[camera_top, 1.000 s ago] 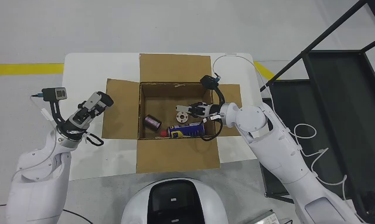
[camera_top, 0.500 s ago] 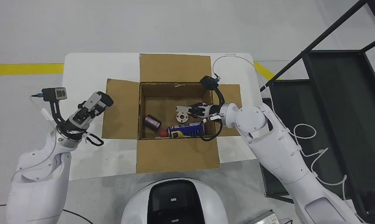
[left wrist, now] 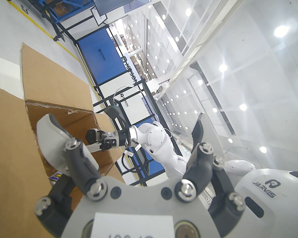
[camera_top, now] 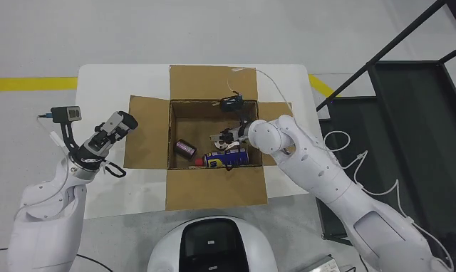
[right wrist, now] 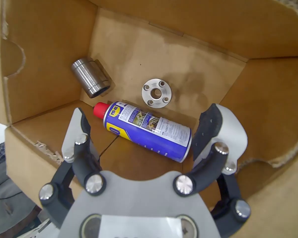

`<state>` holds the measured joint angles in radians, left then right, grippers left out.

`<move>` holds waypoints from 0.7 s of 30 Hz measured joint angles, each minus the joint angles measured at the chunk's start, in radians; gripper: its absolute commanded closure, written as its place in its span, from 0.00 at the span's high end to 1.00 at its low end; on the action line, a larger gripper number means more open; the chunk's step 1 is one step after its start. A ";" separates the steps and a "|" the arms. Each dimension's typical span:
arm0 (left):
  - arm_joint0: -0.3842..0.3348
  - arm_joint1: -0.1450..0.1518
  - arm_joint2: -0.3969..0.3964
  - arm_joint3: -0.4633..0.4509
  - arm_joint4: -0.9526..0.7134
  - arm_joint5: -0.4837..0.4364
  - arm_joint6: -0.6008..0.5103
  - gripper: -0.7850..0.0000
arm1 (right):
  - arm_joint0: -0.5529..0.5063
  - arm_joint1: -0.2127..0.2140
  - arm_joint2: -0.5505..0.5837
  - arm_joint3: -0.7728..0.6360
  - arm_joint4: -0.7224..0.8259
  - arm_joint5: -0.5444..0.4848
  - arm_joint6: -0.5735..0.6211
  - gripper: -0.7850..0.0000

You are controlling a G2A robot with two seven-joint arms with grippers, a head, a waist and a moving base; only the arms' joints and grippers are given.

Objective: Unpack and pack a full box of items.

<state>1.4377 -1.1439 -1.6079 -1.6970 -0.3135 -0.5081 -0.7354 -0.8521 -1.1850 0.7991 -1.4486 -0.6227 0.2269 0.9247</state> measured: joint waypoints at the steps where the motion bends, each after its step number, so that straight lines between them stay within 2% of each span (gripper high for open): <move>1: 0.000 0.000 0.000 0.000 0.000 0.000 0.000 1.00 | 0.012 -0.005 -0.015 0.019 -0.008 -0.007 0.005 1.00; 5: 0.000 0.000 0.000 0.000 0.000 0.000 0.000 1.00 | 0.051 -0.021 -0.065 0.080 -0.043 -0.035 0.035 1.00; 21: 0.000 0.000 0.000 0.000 0.000 0.000 0.000 1.00 | 0.050 -0.021 -0.063 0.078 -0.041 -0.034 0.034 1.00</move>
<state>1.4377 -1.1439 -1.6079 -1.6970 -0.3135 -0.5081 -0.7354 -0.8024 -1.2058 0.7363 -1.3710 -0.6641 0.1930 0.9591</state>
